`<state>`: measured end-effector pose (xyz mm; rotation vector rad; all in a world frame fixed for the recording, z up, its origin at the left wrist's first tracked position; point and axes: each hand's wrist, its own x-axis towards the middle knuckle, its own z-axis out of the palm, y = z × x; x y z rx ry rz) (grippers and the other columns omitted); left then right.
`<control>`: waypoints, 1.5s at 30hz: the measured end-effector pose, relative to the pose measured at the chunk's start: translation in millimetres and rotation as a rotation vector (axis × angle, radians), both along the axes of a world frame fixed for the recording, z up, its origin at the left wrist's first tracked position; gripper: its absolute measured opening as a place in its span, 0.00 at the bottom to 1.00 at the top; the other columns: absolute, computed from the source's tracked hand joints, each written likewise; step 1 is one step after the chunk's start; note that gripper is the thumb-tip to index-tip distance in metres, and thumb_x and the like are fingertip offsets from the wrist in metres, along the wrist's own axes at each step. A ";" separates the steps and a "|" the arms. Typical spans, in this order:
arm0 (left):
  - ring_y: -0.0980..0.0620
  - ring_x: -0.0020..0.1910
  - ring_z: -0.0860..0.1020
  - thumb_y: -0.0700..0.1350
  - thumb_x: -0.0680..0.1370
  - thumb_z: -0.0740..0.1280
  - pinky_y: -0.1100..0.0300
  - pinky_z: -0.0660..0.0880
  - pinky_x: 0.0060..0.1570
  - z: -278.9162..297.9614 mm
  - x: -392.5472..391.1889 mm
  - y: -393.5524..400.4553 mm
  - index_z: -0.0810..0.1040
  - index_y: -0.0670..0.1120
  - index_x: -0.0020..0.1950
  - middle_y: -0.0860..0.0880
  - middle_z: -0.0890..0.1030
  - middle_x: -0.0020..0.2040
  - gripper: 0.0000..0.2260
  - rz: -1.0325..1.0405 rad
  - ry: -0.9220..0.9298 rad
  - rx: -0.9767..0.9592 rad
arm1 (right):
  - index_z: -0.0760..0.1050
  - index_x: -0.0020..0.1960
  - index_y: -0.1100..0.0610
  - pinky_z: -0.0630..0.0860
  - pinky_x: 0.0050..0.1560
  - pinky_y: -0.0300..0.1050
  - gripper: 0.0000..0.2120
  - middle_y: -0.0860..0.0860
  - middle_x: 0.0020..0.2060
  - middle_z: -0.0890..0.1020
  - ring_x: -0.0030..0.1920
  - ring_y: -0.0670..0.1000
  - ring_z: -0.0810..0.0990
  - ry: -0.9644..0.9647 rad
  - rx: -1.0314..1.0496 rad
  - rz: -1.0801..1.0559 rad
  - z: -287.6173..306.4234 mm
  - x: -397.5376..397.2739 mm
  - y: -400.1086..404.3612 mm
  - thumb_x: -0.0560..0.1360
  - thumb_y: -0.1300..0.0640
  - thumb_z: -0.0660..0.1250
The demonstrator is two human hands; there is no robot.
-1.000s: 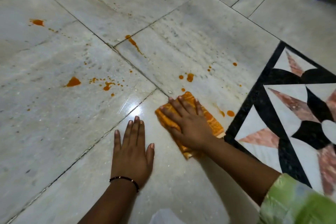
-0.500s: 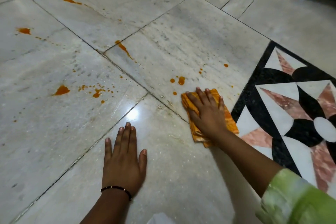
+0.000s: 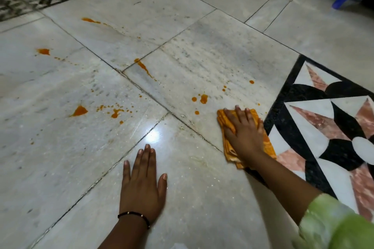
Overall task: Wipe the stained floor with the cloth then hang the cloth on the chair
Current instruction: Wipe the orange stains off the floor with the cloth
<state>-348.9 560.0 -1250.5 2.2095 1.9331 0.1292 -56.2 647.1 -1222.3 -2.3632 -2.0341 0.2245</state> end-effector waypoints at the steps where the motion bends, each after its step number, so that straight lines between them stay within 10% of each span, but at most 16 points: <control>1: 0.50 0.74 0.55 0.58 0.79 0.39 0.46 0.48 0.71 0.7 0.1 0.5 0.58 0.41 0.75 0.44 0.60 0.75 0.31 0.000 0.001 0.001 | 0.50 0.76 0.37 0.41 0.72 0.64 0.30 0.47 0.78 0.50 0.77 0.54 0.45 0.008 -0.014 -0.030 0.5 -7.6 13.9 0.74 0.35 0.42; 12: 0.50 0.74 0.55 0.58 0.79 0.40 0.47 0.47 0.72 -0.6 0.3 1.3 0.59 0.41 0.75 0.45 0.60 0.75 0.31 0.013 -0.030 0.008 | 0.46 0.76 0.36 0.40 0.73 0.59 0.32 0.44 0.77 0.50 0.77 0.52 0.46 0.021 -0.028 0.631 -2.4 -12.0 -50.6 0.74 0.39 0.52; 20: 0.50 0.74 0.55 0.58 0.79 0.40 0.45 0.49 0.71 0.4 0.4 0.3 0.59 0.41 0.75 0.44 0.61 0.75 0.31 0.009 -0.029 -0.002 | 0.47 0.76 0.38 0.42 0.67 0.75 0.32 0.46 0.78 0.49 0.77 0.57 0.43 -0.001 -0.033 -0.064 -3.1 -7.6 26.8 0.73 0.32 0.46; 28: 0.47 0.73 0.56 0.53 0.74 0.53 0.42 0.48 0.68 6.8 11.1 12.3 0.64 0.38 0.72 0.40 0.65 0.73 0.29 -0.006 -0.064 0.047 | 0.50 0.75 0.44 0.43 0.73 0.66 0.34 0.48 0.76 0.57 0.76 0.54 0.52 0.128 0.020 0.467 0.3 -57.5 -39.7 0.72 0.37 0.54; 32: 0.46 0.74 0.55 0.57 0.75 0.53 0.41 0.45 0.70 5.6 32.9 60.4 0.63 0.40 0.73 0.41 0.62 0.74 0.31 -0.182 -0.047 0.109 | 0.64 0.68 0.47 0.53 0.68 0.70 0.31 0.56 0.68 0.69 0.70 0.57 0.65 0.047 0.100 0.336 -2.9 -9.6 -54.5 0.68 0.37 0.59; 39: 0.49 0.76 0.52 0.60 0.77 0.50 0.42 0.48 0.71 -5.4 48.7 83.1 0.58 0.43 0.76 0.46 0.56 0.77 0.31 -0.154 -0.074 0.067 | 0.52 0.76 0.46 0.44 0.68 0.73 0.35 0.53 0.77 0.51 0.76 0.60 0.44 0.068 0.041 -0.296 -3.3 -18.4 80.1 0.74 0.33 0.52; 45: 0.48 0.75 0.55 0.59 0.76 0.52 0.41 0.52 0.70 -1.9 49.0 83.8 0.60 0.42 0.75 0.45 0.58 0.76 0.31 -0.148 -0.098 0.071 | 0.50 0.76 0.41 0.40 0.69 0.71 0.30 0.49 0.78 0.51 0.77 0.59 0.44 0.004 0.010 0.092 -3.1 -74.2 113.5 0.76 0.37 0.52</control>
